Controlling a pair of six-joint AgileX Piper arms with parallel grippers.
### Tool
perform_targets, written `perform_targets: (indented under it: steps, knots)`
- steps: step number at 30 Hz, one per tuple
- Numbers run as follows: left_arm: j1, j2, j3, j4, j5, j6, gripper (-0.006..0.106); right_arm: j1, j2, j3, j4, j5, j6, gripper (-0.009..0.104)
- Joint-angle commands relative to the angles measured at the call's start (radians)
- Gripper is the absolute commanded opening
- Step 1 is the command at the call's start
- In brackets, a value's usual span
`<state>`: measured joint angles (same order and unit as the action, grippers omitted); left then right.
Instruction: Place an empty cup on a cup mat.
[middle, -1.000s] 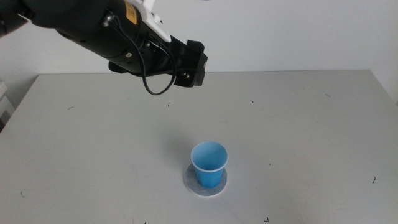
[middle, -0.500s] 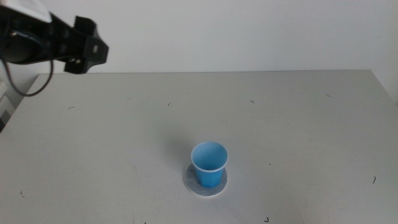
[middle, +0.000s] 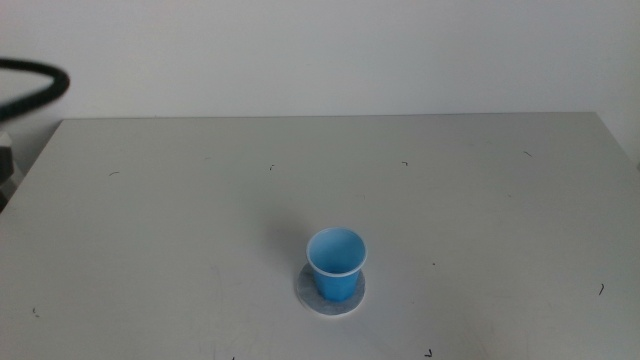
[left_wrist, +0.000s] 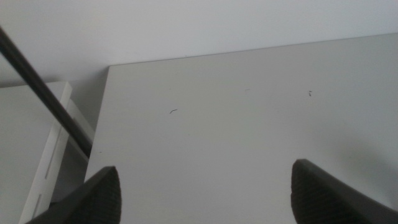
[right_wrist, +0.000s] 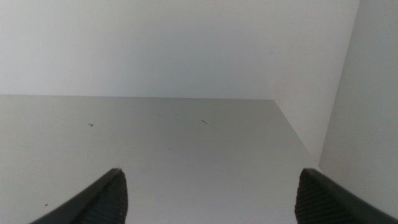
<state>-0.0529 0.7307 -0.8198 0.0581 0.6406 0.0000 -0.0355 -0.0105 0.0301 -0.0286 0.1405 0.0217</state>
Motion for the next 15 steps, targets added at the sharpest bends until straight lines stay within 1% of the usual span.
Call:
perform_targets:
  steps: [1,8,15]
  knots:
    - [0.025,-0.079,0.067,-0.008,-0.149,0.000,0.105,0.001,-0.027,-0.008,-0.014,-0.075,-0.005,0.094]
    - [0.030,-0.309,0.372,-0.012,-0.383,0.000,0.105,0.001,-0.027,-0.008,-0.014,-0.075,-0.005,0.094]
    - [0.030,-0.530,0.593,-0.052,-0.427,0.000,0.105,0.001,-0.027,-0.008,-0.014,-0.075,-0.005,0.094]
